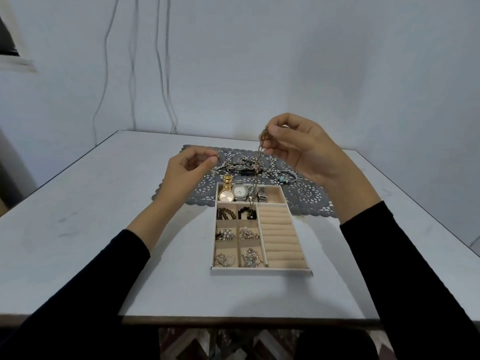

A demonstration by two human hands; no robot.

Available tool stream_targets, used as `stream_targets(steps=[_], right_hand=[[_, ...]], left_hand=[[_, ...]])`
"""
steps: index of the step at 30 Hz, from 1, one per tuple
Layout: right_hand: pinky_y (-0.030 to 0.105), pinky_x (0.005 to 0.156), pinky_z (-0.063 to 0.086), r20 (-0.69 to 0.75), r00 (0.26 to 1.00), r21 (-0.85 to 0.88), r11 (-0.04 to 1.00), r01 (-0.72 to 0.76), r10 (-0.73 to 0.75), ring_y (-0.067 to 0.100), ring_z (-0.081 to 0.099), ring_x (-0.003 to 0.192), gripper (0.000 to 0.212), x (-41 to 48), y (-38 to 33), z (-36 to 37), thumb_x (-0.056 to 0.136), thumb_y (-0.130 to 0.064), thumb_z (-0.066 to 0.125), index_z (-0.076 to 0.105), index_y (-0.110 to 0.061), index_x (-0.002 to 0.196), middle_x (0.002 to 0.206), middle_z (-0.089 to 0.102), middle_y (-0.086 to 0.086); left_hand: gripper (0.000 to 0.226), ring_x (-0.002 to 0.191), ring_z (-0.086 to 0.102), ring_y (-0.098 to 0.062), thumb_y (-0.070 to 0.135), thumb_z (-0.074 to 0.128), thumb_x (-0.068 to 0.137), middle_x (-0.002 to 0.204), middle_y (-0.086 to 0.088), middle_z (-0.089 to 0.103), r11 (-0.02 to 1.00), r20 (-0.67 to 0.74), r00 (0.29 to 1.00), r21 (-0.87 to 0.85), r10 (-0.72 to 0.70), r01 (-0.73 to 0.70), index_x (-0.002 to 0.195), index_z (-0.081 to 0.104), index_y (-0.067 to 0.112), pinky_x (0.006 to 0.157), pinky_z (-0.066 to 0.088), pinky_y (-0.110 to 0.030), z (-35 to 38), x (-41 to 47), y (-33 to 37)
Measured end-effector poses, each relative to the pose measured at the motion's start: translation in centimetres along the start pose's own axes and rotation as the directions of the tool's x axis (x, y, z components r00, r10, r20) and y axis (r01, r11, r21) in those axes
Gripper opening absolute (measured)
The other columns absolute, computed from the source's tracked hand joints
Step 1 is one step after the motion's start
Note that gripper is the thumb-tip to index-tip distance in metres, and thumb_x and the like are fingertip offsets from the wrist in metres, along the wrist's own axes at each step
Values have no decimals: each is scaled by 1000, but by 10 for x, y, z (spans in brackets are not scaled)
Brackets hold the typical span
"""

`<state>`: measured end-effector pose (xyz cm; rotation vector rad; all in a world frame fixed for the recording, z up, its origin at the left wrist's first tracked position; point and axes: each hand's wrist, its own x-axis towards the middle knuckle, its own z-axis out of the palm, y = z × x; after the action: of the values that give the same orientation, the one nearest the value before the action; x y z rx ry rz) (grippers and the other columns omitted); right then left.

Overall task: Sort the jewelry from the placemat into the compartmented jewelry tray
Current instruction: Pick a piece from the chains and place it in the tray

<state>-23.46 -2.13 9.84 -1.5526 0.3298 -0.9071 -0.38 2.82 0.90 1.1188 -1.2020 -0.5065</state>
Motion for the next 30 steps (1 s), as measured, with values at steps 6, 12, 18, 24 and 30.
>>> stream_targets(steps=[6, 12, 18, 24, 30], right_hand=[[24, 72, 55, 77, 995, -7, 998, -61, 61, 17, 63, 72, 5, -14, 14, 2, 90, -3, 57, 61, -6, 89, 84, 64, 12], [24, 74, 55, 122, 985, -4, 993, -121, 120, 17, 63, 74, 4, -17, 32, -2, 88, -4, 59, 62, -5, 91, 85, 65, 10], [25, 76, 55, 168, 968, -46, 982, -181, 187, 19, 63, 77, 13, -20, 43, -8, 83, -8, 64, 60, -3, 95, 88, 64, 13], [26, 76, 54, 277, 922, -145, 960, -239, 272, 20, 61, 78, 10, -22, 46, -10, 88, -3, 60, 59, -1, 97, 88, 63, 13], [28, 81, 54, 296, 900, -230, 939, -257, 319, 21, 62, 81, 15, -19, 55, -4, 86, -8, 63, 59, 0, 99, 88, 65, 11]], left_hand=[[11, 89, 65, -16, 11, 72, 87, 92, -3, 71, 1000, 13, 1000, 1, 4, -4, 94, 71, 19, 84, 53, -25, 0, -6, 1], [11, 88, 65, -12, 11, 71, 87, 91, -1, 71, 1000, 9, 1000, 5, -3, 3, 95, 71, 18, 83, 54, -21, 0, -7, 0], [12, 89, 65, -13, 12, 72, 87, 91, 0, 71, 1000, 12, 1000, 13, -4, 4, 95, 71, 21, 81, 54, -20, -2, -5, -3], [12, 88, 66, -12, 11, 72, 87, 90, 1, 71, 1000, 15, 1000, 0, 2, -2, 93, 71, 21, 80, 54, -19, -2, -4, -4], [12, 88, 65, -11, 11, 71, 87, 91, 1, 71, 1000, 16, 1000, 13, 1, -1, 95, 71, 20, 79, 53, -17, -2, -4, -4]])
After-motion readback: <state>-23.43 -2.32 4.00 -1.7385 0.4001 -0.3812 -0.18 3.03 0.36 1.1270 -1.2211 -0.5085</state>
